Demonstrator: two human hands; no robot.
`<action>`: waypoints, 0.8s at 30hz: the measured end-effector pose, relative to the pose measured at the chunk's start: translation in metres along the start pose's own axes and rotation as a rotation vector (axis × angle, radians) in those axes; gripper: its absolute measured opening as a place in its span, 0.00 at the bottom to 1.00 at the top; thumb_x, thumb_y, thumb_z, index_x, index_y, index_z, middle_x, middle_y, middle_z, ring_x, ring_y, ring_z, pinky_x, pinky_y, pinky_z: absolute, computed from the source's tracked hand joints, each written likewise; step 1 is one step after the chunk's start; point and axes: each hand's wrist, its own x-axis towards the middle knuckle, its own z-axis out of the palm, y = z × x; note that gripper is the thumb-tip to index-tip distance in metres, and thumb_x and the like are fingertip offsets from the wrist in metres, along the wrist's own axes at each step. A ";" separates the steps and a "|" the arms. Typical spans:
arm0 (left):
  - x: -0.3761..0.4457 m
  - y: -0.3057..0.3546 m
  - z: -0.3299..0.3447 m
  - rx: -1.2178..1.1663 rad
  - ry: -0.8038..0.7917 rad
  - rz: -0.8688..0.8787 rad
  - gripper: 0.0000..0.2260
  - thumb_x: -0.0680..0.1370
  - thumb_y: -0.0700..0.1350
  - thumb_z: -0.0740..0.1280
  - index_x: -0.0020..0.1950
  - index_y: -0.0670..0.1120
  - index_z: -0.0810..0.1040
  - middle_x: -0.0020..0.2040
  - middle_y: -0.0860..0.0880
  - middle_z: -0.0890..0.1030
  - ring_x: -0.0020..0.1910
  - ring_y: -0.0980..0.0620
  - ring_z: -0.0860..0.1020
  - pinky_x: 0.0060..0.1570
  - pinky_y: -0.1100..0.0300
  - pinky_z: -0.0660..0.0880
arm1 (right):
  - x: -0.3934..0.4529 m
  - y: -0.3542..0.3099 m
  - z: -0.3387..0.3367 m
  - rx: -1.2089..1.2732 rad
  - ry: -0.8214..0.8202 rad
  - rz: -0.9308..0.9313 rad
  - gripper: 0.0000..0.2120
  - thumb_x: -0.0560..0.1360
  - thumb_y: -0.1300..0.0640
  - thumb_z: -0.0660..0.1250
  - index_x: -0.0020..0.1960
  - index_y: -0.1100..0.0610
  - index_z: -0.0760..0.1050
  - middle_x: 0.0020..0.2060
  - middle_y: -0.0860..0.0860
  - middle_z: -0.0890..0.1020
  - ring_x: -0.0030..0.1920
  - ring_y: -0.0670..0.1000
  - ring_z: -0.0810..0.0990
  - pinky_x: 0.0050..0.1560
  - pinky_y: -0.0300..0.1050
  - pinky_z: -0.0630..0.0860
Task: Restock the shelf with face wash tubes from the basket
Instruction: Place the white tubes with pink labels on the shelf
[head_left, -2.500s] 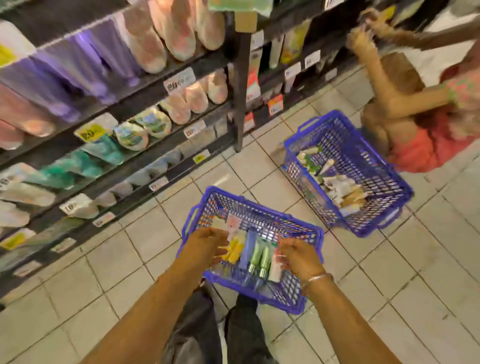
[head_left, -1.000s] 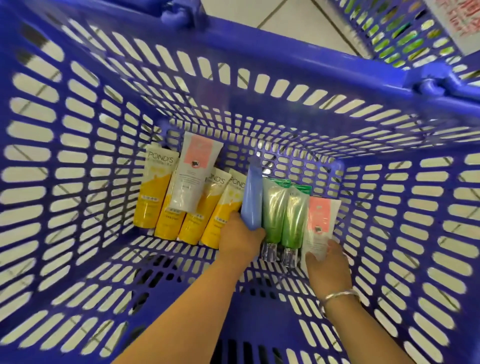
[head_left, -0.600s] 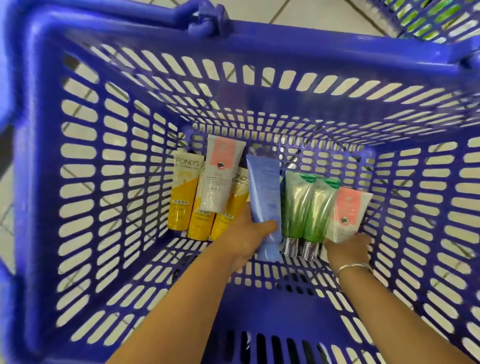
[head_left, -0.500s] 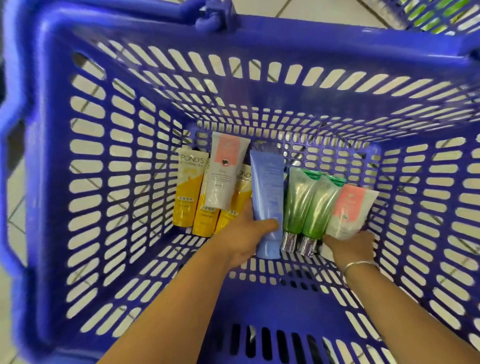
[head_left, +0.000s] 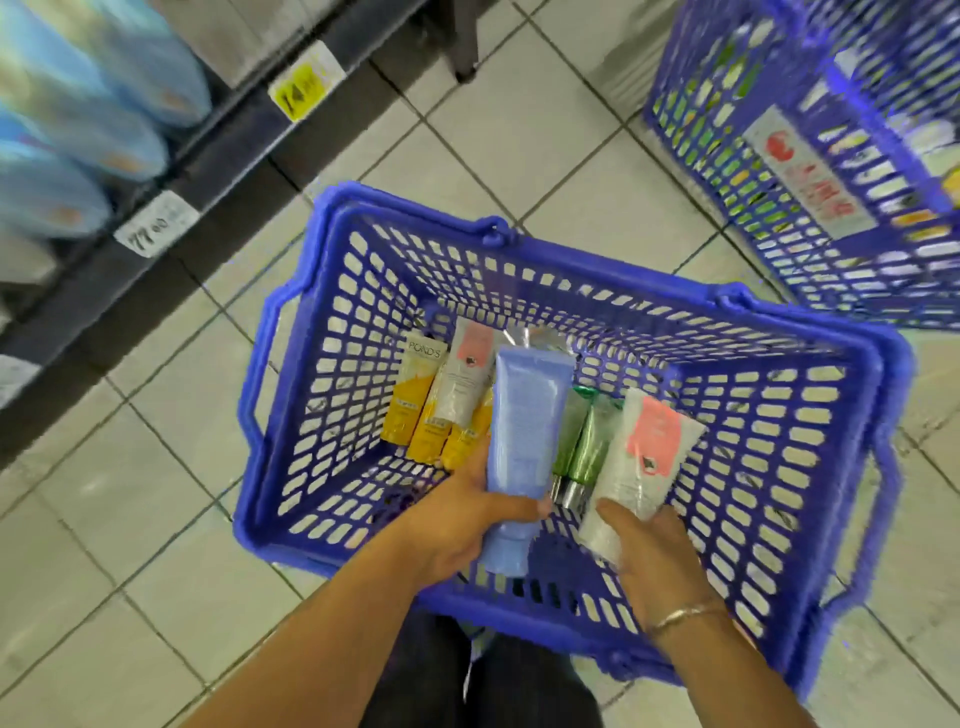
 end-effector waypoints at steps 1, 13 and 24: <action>-0.017 0.007 0.005 -0.013 -0.005 0.019 0.24 0.65 0.31 0.69 0.54 0.52 0.73 0.37 0.54 0.82 0.33 0.58 0.80 0.35 0.64 0.78 | -0.017 -0.008 0.000 0.027 -0.018 -0.020 0.13 0.72 0.69 0.66 0.54 0.56 0.74 0.39 0.50 0.82 0.33 0.43 0.81 0.31 0.35 0.77; -0.244 0.141 0.061 -0.101 0.194 0.473 0.24 0.61 0.30 0.71 0.54 0.48 0.74 0.38 0.51 0.84 0.34 0.55 0.81 0.32 0.63 0.77 | -0.214 -0.190 0.010 0.149 -0.268 -0.338 0.20 0.70 0.72 0.64 0.58 0.55 0.71 0.44 0.53 0.82 0.40 0.48 0.82 0.38 0.40 0.80; -0.466 0.252 0.120 -0.075 0.254 0.844 0.34 0.58 0.33 0.78 0.61 0.46 0.72 0.49 0.48 0.84 0.43 0.52 0.83 0.39 0.59 0.79 | -0.418 -0.351 0.028 0.170 -0.585 -0.590 0.27 0.56 0.52 0.74 0.54 0.45 0.73 0.42 0.44 0.86 0.42 0.44 0.84 0.36 0.38 0.79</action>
